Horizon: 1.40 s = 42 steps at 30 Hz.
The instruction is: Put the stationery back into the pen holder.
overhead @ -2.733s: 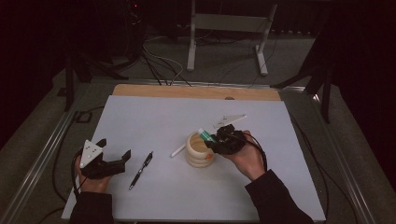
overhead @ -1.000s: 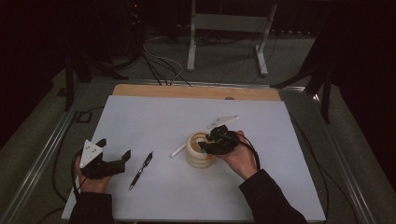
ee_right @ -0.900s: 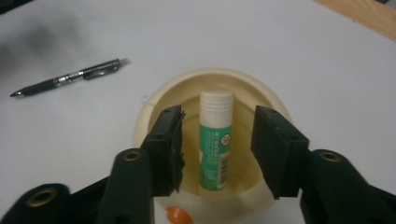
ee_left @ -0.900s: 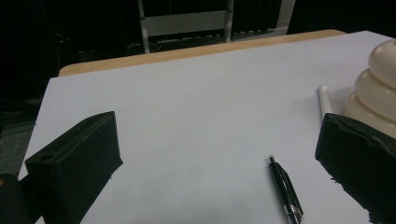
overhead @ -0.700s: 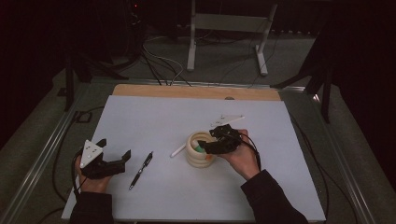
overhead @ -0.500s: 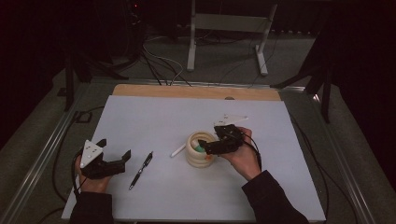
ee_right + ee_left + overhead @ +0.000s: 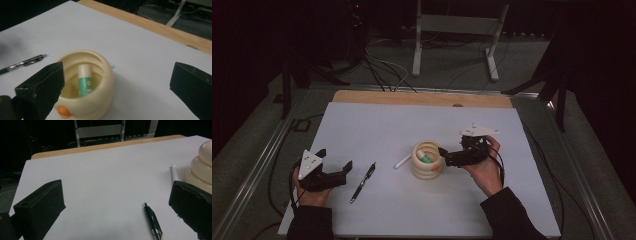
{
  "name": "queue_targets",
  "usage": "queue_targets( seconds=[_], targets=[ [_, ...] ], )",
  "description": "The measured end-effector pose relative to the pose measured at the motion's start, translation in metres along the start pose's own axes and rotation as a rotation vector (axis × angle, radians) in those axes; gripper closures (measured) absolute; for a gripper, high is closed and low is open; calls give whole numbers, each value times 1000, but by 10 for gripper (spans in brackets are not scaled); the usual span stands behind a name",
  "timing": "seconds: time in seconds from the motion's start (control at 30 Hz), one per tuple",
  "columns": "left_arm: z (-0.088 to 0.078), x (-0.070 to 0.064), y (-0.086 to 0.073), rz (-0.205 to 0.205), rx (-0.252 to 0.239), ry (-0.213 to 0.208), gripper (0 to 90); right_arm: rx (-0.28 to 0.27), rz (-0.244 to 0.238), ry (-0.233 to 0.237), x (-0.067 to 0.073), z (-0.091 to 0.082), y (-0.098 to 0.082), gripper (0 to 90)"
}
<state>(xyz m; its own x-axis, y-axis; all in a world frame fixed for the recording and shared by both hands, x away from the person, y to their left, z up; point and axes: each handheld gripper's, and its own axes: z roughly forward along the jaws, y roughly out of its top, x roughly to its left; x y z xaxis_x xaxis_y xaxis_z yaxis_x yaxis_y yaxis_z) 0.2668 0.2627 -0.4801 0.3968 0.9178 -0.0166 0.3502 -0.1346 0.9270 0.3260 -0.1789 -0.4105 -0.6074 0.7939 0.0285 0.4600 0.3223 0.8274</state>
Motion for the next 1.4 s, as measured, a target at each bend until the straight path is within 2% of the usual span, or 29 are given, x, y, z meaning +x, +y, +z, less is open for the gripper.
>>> queue_targets(
  seconds=[0.2, 0.37, 0.67, 0.87, 0.97, 1.03, 1.17, 1.4],
  targets=[
    [0, 0, 0, 0, 0, 2, 4, -25, 5, -46, -12, -8, -16, 0],
    [0, 0, 0, -2, -2, 3, 4, -59, -37, -94, -15, -17, -27, 0],
    [-1, 0, 0, 4, -3, 4, 4, -92, -42, -137, -27, -30, -53, 0],
    [-1, 0, 0, 1, -4, 5, 4, -123, 14, -141, -39, -40, -75, 0],
    [-1, 0, 1, 2, -5, 2, 4, -161, 20, -153, -42, -46, -85, 1],
    [-1, 1, 1, 1, -5, 2, 4, -154, 34, -157, -46, -48, -92, 1],
    [-3, 2, 1, 0, -7, 4, 4, -178, 79, -141, -52, -52, -99, 1],
    [-6, 2, 4, 4, -14, 7, 4, -201, 72, -147, -52, -54, -104, 1]
  ],
)
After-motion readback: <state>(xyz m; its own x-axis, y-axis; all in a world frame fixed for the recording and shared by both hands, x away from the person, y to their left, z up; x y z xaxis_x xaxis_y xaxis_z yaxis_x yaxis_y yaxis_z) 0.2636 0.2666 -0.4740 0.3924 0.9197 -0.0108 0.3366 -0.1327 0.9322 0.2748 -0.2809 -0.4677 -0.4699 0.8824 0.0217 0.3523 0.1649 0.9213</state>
